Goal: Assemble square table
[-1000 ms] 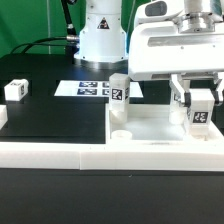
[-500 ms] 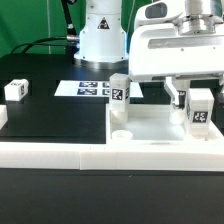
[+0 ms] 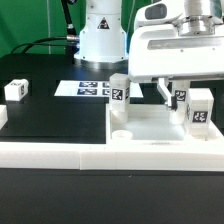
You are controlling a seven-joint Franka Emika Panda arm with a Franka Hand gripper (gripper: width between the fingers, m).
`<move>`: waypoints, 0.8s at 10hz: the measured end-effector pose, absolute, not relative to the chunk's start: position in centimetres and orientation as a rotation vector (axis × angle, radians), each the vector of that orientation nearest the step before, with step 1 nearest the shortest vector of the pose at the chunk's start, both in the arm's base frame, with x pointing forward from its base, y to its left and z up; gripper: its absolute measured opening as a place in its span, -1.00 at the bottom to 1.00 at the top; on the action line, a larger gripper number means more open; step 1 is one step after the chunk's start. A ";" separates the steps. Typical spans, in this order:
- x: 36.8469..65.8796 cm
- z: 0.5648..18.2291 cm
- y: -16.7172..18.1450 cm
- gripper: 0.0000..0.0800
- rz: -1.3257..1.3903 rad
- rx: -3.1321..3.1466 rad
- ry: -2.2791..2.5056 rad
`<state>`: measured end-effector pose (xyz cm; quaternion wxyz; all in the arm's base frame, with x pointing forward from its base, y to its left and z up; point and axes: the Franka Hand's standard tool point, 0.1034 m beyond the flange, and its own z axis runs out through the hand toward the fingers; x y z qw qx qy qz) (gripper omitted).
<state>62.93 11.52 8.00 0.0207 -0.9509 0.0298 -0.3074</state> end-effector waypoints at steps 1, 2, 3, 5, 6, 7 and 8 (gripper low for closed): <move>62.9 8.0 11.5 0.62 -0.953 -2.949 0.092; 62.9 8.0 11.5 0.62 -0.952 -2.949 0.092; 62.9 7.9 11.5 0.62 -0.952 -2.949 0.092; 62.4 8.6 12.0 0.62 -0.765 -2.961 0.165; 62.4 9.8 11.9 0.62 -0.683 -2.959 0.205; 62.6 10.2 11.4 0.62 -0.613 -2.963 0.229; 62.6 10.1 10.8 0.62 -0.601 -2.964 0.245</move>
Offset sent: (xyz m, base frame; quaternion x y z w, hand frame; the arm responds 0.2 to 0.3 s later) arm 0.0000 0.0000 0.0000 0.0000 0.0000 0.0000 1.0000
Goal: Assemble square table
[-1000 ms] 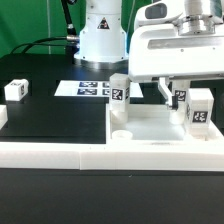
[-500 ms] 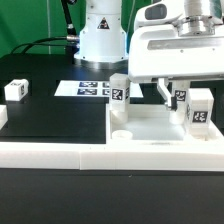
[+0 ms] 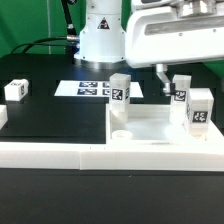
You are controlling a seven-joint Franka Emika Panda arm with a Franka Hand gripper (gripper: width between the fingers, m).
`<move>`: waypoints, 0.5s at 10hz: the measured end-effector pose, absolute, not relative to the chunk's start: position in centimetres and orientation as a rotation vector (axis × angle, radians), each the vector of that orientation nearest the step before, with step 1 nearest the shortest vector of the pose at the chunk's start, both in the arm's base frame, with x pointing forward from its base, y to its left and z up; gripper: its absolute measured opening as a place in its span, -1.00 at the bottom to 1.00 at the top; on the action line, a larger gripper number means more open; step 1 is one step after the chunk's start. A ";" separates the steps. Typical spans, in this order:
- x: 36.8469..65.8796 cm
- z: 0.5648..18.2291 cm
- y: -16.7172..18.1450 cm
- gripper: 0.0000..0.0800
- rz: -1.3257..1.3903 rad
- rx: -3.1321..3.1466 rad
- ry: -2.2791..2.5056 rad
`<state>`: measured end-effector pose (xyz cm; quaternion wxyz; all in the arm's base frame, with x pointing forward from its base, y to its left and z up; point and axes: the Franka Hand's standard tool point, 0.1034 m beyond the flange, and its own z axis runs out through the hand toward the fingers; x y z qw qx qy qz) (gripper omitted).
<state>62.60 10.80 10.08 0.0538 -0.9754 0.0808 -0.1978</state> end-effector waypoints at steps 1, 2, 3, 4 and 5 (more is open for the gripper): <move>62.1 9.7 11.1 0.62 -0.525 -2.969 0.241; 61.8 9.5 11.4 0.62 -0.396 -2.974 0.230; 61.8 9.6 11.2 0.62 -0.326 -2.977 0.225; 61.2 9.3 11.2 0.62 -0.183 -2.985 0.219; 61.0 9.2 10.9 0.62 0.006 -3.049 0.182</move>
Offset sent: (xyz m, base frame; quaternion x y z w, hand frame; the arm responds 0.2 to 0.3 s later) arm 0.0000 0.0000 0.0000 0.0000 -0.1938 0.0000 0.9810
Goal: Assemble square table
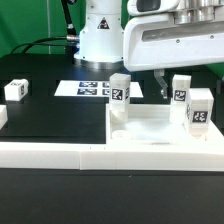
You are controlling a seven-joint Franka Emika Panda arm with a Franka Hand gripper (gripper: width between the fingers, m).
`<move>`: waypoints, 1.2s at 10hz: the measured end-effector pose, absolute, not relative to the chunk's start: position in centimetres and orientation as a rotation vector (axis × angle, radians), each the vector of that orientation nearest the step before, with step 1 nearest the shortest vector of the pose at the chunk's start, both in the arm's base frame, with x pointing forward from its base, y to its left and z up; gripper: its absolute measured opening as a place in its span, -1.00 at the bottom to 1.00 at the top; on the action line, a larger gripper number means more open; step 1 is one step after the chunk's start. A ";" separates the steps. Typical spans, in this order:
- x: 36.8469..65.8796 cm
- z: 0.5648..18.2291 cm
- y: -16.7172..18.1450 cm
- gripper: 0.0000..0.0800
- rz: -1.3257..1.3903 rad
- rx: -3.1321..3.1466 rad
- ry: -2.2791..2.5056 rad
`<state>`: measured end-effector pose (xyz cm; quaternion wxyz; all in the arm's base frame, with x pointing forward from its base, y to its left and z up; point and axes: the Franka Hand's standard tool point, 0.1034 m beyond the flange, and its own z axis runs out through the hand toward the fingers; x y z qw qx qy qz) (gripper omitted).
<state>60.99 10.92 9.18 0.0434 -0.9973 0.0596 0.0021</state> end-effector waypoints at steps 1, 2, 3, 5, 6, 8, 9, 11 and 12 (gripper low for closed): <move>61.0 9.1 10.4 0.62 0.182 -3.098 0.149; 61.9 9.3 9.9 0.62 0.307 -3.124 0.139; 63.8 9.5 9.5 0.62 0.259 -3.130 0.152; 63.1 8.7 10.3 0.62 0.272 -3.124 0.197; 63.1 8.4 11.0 0.62 0.252 -3.117 0.201; 63.4 7.6 12.5 0.62 0.176 -3.080 0.237; 63.5 7.5 12.9 0.62 0.150 -3.068 0.247; 63.4 7.3 12.8 0.62 0.127 -3.068 0.246; 63.4 7.3 12.8 0.62 0.127 -3.068 0.247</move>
Offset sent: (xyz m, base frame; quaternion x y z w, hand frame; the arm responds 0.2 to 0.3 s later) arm 0.0034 0.0062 -0.0067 0.0472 -0.0196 0.0395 0.9979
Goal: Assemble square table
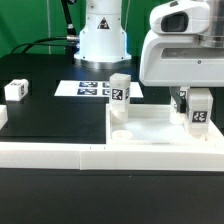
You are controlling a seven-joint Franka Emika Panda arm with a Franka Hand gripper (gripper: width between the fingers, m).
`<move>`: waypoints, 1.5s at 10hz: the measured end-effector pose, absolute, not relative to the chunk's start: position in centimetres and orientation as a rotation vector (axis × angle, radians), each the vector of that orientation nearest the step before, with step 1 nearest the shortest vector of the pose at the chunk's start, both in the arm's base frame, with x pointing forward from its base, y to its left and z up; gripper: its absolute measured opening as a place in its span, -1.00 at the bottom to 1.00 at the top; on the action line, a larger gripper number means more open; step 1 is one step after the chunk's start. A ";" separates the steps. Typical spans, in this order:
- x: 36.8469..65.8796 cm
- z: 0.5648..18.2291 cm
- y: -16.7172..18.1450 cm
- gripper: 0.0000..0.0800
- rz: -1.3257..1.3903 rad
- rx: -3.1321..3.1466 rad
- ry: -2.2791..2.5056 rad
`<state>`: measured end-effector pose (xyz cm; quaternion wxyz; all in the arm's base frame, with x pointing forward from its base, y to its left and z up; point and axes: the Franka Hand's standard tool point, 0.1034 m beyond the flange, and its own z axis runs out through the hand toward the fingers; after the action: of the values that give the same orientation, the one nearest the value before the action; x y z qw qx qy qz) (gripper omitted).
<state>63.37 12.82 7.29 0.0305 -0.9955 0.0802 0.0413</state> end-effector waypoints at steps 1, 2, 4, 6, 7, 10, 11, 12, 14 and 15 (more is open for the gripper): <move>63.4 7.3 12.8 0.55 0.128 -3.068 0.247; 63.4 7.3 12.8 0.55 0.128 -3.068 0.248; 63.4 7.3 12.4 0.09 0.126 -3.076 0.270; 63.4 7.2 12.0 -0.28 0.127 -3.081 0.306; 63.4 7.2 11.9 -0.28 0.129 -3.072 0.408; 63.4 7.1 11.8 -0.28 0.136 -3.029 0.699; 63.4 7.0 11.7 -0.28 0.125 -3.002 0.818; 63.1 6.9 11.6 -0.28 0.067 -2.927 1.058; 61.9 6.1 12.6 -0.29 0.042 -2.755 1.454; 62.0 6.0 12.6 -0.30 0.028 -2.649 1.617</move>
Offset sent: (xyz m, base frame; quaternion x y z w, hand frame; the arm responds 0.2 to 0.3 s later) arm 0.0000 0.0000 0.0000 0.0000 0.0000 0.0000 1.0000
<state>62.01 12.56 6.04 0.0192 -0.8534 0.5208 0.0090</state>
